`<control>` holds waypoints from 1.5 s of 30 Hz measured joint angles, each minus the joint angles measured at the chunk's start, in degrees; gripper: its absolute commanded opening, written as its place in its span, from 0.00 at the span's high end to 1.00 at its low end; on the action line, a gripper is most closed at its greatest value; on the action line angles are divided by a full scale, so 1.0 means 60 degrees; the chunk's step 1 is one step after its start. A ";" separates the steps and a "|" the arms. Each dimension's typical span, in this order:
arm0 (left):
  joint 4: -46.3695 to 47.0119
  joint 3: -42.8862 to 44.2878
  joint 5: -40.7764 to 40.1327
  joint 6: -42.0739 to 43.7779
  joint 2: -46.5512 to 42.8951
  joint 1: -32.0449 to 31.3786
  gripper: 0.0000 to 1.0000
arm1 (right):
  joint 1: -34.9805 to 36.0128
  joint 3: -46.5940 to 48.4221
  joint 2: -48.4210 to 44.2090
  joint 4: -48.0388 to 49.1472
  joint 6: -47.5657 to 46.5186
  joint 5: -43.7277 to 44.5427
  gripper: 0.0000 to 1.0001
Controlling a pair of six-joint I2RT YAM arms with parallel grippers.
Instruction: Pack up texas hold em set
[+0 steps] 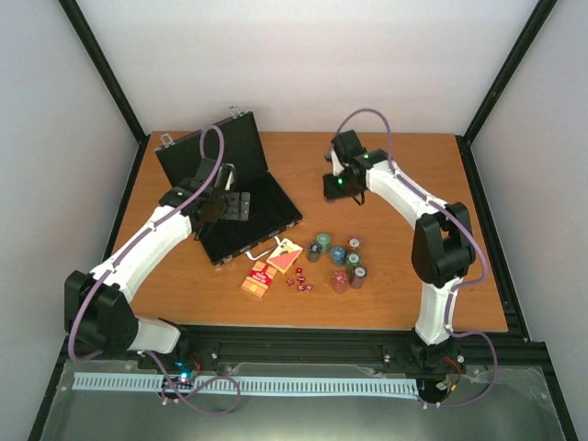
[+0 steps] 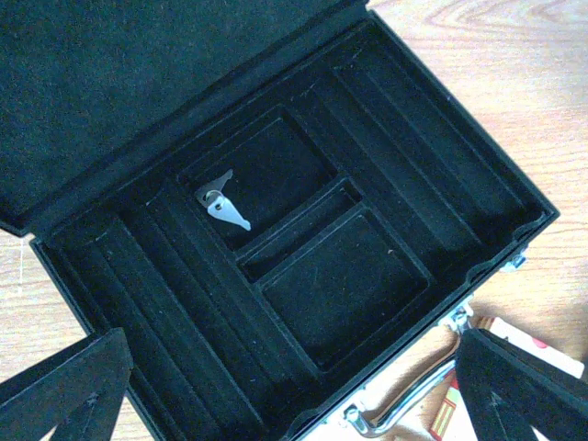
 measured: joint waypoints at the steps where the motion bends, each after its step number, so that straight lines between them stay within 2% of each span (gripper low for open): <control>1: 0.0015 -0.0073 0.0004 -0.0004 0.0000 0.0000 0.00 | 0.0004 0.0346 0.0015 0.0313 0.0113 -0.0200 0.97; 5: 0.0113 -0.0448 0.0040 -0.0160 -0.0022 0.0000 0.00 | 0.0007 0.1300 0.0379 0.1585 0.0663 -0.1155 0.97; 10: 0.0153 -0.0878 0.0219 -0.0339 -0.0168 0.0000 0.00 | 0.0127 0.2022 0.1712 0.3187 0.1424 -0.2324 0.97; 16: 0.0382 -0.1286 0.0470 -0.0525 -0.0226 0.0000 0.00 | 0.0627 0.2940 0.3457 0.3916 0.1781 -0.2871 0.97; 25: 0.0459 -0.1552 0.0619 -0.0681 -0.0135 0.0000 0.00 | 0.1326 0.3650 0.3985 0.4841 0.1963 -0.2656 0.97; 36: 0.0488 -0.1552 0.0721 -0.0685 -0.0051 0.0000 0.00 | 0.1432 0.3898 0.5060 0.5890 0.2116 -0.1650 0.94; 38: 0.0484 -0.1552 0.0721 -0.0685 -0.0051 0.0000 0.00 | 0.1464 0.3912 0.5122 0.6014 0.2131 -0.1606 0.84; 40: 0.0481 -0.1552 0.0721 -0.0681 -0.0051 0.0000 0.00 | 0.1494 0.3916 0.5122 0.6014 0.2157 -0.1523 0.80; 43: 0.0481 -0.1552 0.0721 -0.0681 -0.0047 0.0000 0.00 | 0.1526 0.3916 0.5122 0.6003 0.2157 -0.1417 0.65; 45: 0.0481 -0.1552 0.0721 -0.0681 -0.0033 0.0000 0.00 | 0.1570 0.3912 0.5122 0.5974 0.2149 -0.1311 0.59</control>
